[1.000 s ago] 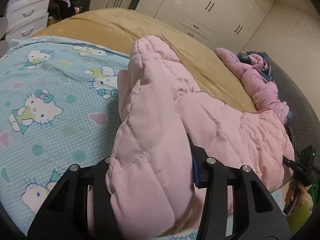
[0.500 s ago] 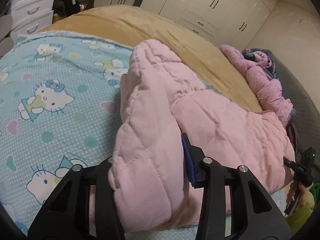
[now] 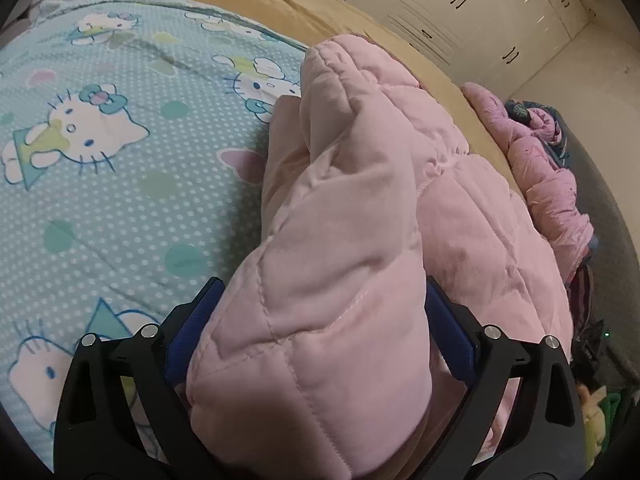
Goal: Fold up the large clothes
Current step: 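Fold the lifted jacket half over onto the other half with both tools, then release the jacket and pull both open tools back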
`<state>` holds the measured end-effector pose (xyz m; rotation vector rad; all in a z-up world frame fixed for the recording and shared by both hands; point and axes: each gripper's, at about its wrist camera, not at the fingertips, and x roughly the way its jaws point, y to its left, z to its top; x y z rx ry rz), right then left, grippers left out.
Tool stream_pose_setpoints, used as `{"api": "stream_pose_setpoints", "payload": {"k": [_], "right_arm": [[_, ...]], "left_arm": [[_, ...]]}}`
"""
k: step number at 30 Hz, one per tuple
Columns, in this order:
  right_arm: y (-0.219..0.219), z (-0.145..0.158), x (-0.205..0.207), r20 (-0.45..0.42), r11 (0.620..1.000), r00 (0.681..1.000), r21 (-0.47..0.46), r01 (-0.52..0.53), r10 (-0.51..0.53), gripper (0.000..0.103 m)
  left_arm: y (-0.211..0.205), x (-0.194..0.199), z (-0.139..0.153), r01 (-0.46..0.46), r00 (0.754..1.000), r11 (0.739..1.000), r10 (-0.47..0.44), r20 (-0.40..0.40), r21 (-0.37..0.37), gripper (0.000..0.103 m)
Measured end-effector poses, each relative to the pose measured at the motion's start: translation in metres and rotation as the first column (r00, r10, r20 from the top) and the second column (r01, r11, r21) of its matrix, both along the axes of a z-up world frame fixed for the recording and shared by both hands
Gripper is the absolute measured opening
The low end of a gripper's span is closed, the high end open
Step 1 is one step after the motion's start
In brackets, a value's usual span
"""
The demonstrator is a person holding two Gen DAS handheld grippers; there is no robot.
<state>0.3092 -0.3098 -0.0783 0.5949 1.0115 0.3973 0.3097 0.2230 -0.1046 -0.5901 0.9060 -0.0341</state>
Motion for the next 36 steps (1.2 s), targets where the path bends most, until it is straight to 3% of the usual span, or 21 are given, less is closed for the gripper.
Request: {"api": "stream_pose_setpoints", "payload": {"k": [2, 4, 7, 14, 20, 32, 36], "right_arm": [[0.002, -0.003, 0.003, -0.003, 1.0, 1.0, -0.005, 0.001, -0.001, 0.072], [0.005, 0.0, 0.003, 0.003, 1.0, 1.0, -0.01, -0.015, 0.015, 0.059], [0.01, 0.017, -0.005, 0.052, 0.999, 0.998, -0.027, -0.037, 0.038, 0.043], [0.012, 0.046, -0.024, 0.09, 0.998, 0.994, -0.008, -0.055, 0.055, 0.039], [0.015, 0.062, -0.048, 0.107, 0.996, 0.991, -0.017, -0.083, 0.084, 0.038], [0.009, 0.04, -0.062, 0.043, 0.999, 0.998, -0.03, -0.04, 0.041, 0.041], [0.011, 0.031, -0.063, 0.018, 0.998, 1.0, -0.063, -0.009, 0.01, 0.051]], "left_arm": [[-0.004, 0.0, 0.003, 0.019, 1.0, 1.0, -0.018, 0.02, -0.014, 0.071], [-0.01, -0.003, 0.012, 0.032, 0.999, 0.999, -0.032, 0.036, 0.013, 0.054], [-0.015, -0.014, 0.03, 0.036, 0.996, 0.999, -0.037, 0.075, 0.017, 0.045], [-0.029, -0.038, 0.064, 0.066, 0.991, 0.996, -0.073, 0.115, 0.061, 0.044], [-0.027, -0.06, 0.064, 0.075, 0.991, 0.995, -0.081, 0.102, 0.058, 0.044], [-0.025, -0.078, 0.049, 0.088, 0.995, 0.991, -0.093, 0.046, 0.1, 0.044], [-0.025, -0.077, 0.045, 0.082, 0.996, 0.99, -0.086, 0.034, 0.113, 0.044]]}}
